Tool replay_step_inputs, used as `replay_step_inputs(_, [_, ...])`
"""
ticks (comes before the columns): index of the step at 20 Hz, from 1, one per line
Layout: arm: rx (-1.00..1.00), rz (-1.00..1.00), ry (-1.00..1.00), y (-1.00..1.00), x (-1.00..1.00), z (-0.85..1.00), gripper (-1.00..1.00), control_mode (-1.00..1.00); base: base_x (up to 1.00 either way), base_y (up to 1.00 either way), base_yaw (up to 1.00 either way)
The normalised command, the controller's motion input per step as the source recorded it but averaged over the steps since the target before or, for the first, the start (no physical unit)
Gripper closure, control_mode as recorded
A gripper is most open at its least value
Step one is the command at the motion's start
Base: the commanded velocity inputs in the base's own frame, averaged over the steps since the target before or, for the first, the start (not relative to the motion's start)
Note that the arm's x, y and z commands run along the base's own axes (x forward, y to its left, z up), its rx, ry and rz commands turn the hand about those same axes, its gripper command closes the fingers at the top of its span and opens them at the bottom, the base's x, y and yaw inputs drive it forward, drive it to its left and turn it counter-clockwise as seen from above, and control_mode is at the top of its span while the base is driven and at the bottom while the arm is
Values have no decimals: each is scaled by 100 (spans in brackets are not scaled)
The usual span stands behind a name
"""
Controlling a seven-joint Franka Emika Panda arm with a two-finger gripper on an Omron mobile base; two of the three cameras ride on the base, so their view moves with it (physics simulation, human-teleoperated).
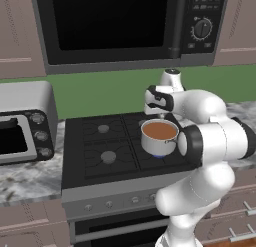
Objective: Pick up the sugar cube(s) and place them in the saucepan with hot chocolate.
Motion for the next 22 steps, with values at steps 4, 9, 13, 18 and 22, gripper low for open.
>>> replay_step_inputs(4, [0,0,1,0,0,-9,100,-100,0,0,0])
replay_step_inputs(9, [0,0,0,0,0,-1,-100,-100,0,0,0])
replay_step_inputs(13, [0,0,0,0,0,0,-100,-100,0,0,0])
replay_step_inputs(18, [0,0,0,0,0,0,-100,-100,0,0,0])
replay_step_inputs(22, [0,0,0,-1,-8,0,-100,-100,0,0,0])
